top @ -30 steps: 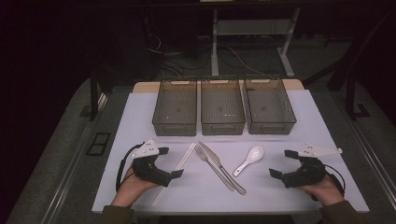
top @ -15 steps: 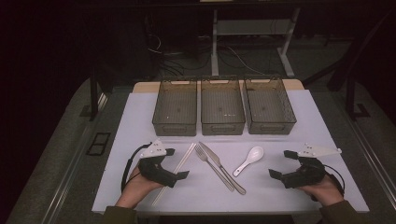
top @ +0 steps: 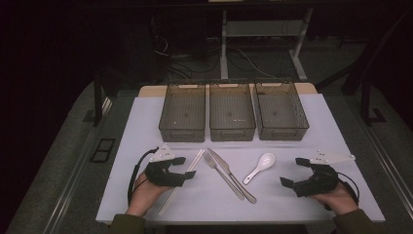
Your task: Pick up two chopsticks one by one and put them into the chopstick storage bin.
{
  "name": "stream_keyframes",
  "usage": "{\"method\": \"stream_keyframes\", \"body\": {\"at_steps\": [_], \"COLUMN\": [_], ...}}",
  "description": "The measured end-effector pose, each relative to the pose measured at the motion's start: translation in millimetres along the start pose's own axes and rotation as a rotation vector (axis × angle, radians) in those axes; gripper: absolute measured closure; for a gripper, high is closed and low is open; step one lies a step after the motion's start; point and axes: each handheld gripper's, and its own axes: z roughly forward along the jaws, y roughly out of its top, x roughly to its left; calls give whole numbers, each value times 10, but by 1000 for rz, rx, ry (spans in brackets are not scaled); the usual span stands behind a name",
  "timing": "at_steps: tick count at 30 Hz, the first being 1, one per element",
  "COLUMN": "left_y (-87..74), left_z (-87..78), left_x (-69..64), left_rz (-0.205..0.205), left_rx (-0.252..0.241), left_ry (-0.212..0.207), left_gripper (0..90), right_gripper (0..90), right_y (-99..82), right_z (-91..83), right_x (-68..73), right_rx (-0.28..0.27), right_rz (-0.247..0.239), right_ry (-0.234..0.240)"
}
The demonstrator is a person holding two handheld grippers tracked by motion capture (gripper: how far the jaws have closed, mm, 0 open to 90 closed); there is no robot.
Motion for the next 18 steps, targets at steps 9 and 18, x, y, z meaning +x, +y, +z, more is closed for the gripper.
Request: {"method": "stream_keyframes", "body": {"at_steps": [9, 18], "left_y": [-51, -100], "left_z": [32, 101], "left_x": [43, 80], "left_rz": [-30, -46], "left_rx": [46, 114], "left_ry": [10, 23], "left_gripper": [554, 687], "right_gripper": [11, 11], "right_y": [0, -2], "right_z": [-5, -9], "right_x": [-6, -7], "right_rx": [-3, -4], "right_rz": [5, 10], "right_ry": [0, -2]}}
